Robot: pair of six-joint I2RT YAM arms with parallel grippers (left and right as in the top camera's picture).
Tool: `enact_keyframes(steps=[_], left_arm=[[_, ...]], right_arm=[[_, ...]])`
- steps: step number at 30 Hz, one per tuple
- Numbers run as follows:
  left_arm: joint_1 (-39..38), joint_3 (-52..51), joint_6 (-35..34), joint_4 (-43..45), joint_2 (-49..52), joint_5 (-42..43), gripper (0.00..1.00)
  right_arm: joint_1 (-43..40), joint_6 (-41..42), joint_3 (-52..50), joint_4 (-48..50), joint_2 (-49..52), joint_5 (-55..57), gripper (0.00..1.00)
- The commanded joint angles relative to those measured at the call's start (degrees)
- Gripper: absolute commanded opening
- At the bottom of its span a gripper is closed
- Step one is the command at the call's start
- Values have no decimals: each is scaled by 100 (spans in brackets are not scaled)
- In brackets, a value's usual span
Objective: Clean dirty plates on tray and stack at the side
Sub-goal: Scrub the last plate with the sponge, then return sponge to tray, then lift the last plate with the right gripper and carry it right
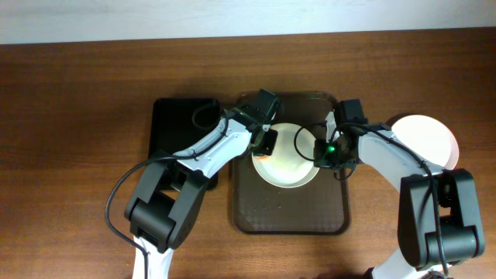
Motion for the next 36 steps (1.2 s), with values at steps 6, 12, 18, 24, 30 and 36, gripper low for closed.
enact_keyframes(steps=[6, 12, 18, 24, 30, 36], left_arm=[[192, 833, 308, -898, 127, -1840, 0], [616, 2223, 214, -2358, -166, -1128, 0], [1930, 2247, 267, -3141, -564, -164, 0], [2914, 726, 990, -2459, -535, 1045, 1], [2918, 546, 1027, -2385, -577, 1071, 89], [2918, 975, 1029, -2728, -1255, 1067, 100]], right_arm=[[-50, -101, -155, -310, 190, 791, 4], [-50, -103, -153, -326, 190, 844, 4], [-57, -103, -103, 2, 160, 798, 4], [-179, -96, 507, -866, -599, 623, 4], [-1252, -50, 822, -1515, -1156, 188, 4], [-3434, 339, 822, -1543, -1200, 173, 4]])
